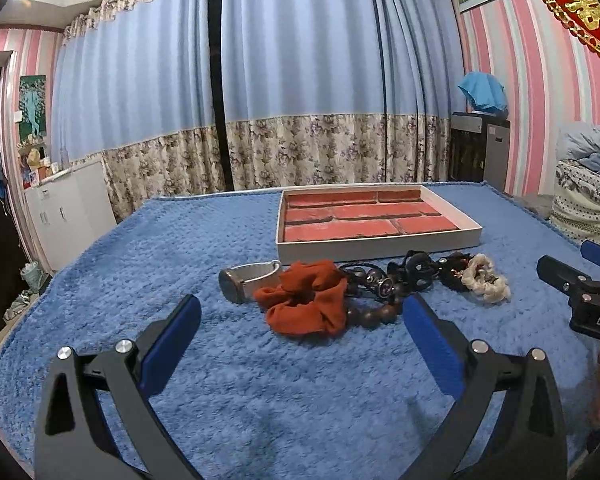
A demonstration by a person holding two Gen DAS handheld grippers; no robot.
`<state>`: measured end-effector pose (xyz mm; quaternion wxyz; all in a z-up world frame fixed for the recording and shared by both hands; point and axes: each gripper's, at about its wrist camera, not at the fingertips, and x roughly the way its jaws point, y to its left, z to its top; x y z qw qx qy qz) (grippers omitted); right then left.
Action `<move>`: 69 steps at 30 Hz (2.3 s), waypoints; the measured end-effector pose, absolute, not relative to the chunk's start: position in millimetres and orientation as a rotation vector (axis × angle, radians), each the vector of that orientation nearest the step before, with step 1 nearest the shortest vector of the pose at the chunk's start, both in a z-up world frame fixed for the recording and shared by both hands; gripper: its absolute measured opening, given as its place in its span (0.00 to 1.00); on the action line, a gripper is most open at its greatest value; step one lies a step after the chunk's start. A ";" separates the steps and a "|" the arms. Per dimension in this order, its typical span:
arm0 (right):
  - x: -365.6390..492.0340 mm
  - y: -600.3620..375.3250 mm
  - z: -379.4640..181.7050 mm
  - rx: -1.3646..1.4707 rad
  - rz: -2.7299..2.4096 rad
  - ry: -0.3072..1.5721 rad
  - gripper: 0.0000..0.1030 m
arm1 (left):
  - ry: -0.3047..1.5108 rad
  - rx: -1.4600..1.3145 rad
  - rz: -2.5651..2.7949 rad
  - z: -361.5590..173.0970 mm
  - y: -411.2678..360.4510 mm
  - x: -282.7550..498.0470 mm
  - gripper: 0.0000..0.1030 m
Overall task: Organize jewelry
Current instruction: 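Move both tools toward the jewelry pile beside the tray, then grasp the orange scrunchie with the left tool while the right tool grasps the cream hair tie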
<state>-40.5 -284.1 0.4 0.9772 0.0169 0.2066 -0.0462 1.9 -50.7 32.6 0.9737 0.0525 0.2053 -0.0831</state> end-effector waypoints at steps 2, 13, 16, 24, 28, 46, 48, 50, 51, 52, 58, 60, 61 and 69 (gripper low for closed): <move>-37.9 -283.3 1.0 0.028 -0.092 0.416 0.96 | 0.422 0.107 -0.175 32.2 -54.2 5.0 0.96; -22.1 -285.9 -6.7 0.011 -0.094 0.457 0.94 | 0.464 0.113 -0.206 25.8 -70.7 18.6 0.95; -17.2 -288.6 -10.1 0.006 -0.090 0.468 0.92 | 0.470 0.115 -0.204 24.6 -73.5 24.9 0.92; -3.3 -293.9 -18.0 0.007 -0.076 0.509 0.84 | 0.534 0.121 -0.209 13.2 -80.8 43.3 0.80; 4.6 -293.3 -22.5 0.001 -0.057 0.535 0.77 | 0.574 0.131 -0.193 5.7 -80.0 53.7 0.70; 45.7 -281.8 -42.7 -0.030 -0.039 0.666 0.61 | 0.746 0.070 -0.184 -18.4 -61.2 98.3 0.60; 50.7 -281.6 -44.8 -0.031 -0.040 0.685 0.57 | 0.760 0.068 -0.187 -20.0 -61.7 101.3 0.60; 54.1 -281.6 -47.4 -0.033 -0.041 0.701 0.54 | 0.778 0.068 -0.191 -22.4 -61.5 105.0 0.59; 55.5 -281.6 -48.5 -0.035 -0.042 0.709 0.51 | 0.785 0.066 -0.193 -23.4 -61.3 106.1 0.58; 57.2 -281.9 -49.7 -0.037 -0.045 0.716 0.50 | 0.792 0.061 -0.196 -24.1 -60.4 107.7 0.57; 60.0 -286.3 -52.0 -0.022 -0.047 0.727 0.32 | 0.804 0.025 -0.213 -25.2 -54.9 112.2 0.35; 58.4 -286.7 -51.5 -0.022 -0.045 0.719 0.22 | 0.799 0.021 -0.212 -24.5 -54.5 110.5 0.31; 57.8 -285.7 -50.5 -0.025 -0.042 0.717 0.19 | 0.795 0.018 -0.210 -24.0 -53.5 109.7 0.29; 49.7 -284.8 -46.6 -0.026 -0.039 0.702 0.10 | 0.776 0.025 -0.207 -17.2 -48.1 97.3 0.23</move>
